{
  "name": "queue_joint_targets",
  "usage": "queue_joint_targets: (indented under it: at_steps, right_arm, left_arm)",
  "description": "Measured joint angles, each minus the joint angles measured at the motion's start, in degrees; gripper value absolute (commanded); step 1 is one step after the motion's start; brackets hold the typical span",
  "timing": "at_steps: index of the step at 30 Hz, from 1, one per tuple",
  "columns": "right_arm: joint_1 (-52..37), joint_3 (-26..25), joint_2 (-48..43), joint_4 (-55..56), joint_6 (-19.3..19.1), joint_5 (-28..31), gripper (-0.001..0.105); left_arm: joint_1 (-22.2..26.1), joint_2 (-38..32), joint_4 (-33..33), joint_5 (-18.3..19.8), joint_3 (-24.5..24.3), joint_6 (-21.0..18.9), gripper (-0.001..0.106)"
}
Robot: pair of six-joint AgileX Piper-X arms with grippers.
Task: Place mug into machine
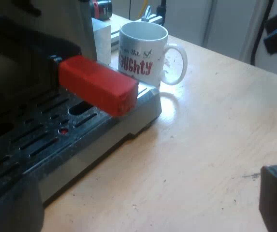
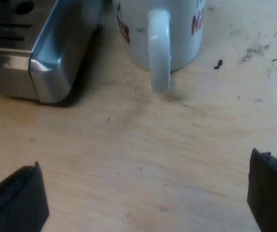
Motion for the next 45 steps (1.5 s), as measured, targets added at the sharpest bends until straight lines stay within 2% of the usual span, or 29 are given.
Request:
queue_joint_targets:
  at_steps: [6, 16, 18, 20, 26, 30, 33, 40, 45]
  right_arm:
    - [0.0, 8.19, 0.0, -13.13, 0.18, -1.67, 0.085]
    - [0.0, 16.9, 7.21, -32.75, 5.57, 0.77, 0.084]
    - [0.0, 17.3, 8.83, -35.32, 5.96, 0.77, 0.083]
    - [0.0, 17.36, 12.7, -39.02, 6.11, 0.95, 0.071]
    - [4.54, 17.36, 24.64, -53.27, 6.28, 3.47, 0.071]
    - [10.26, 17.36, 33.56, -64.22, 6.35, 12.46, 0.071]
    - [11.64, 17.36, 39.49, -70.59, 7.61, 16.08, 0.071]
    - [11.64, 16.66, 50.49, -81.89, 7.67, 18.55, 0.071]
    - [11.64, 12.45, 58.6, -85.32, 7.72, 18.55, 0.071]
  left_arm:
    - [0.0, 4.25, -0.17, 0.0, 0.0, 0.0, 0.093]
    - [0.0, 5.54, -1.56, 0.0, 0.0, 0.0, 0.093]
    - [0.0, 5.54, -1.54, 0.0, 0.0, 0.0, 0.093]
    - [0.0, 5.54, -1.54, 0.0, 0.0, 0.0, 0.093]
    - [0.0, 5.54, -1.54, 0.0, 0.0, 0.0, 0.093]
    - [0.0, 5.54, -1.54, 0.09, 0.0, 0.0, 0.093]
    - [0.0, 5.54, -1.54, 0.09, 0.0, 0.0, 0.093]
    - [0.0, 5.54, -1.54, 0.09, 0.0, 0.0, 0.093]
    - [0.0, 5.54, -1.54, -0.05, 0.0, 0.0, 0.093]
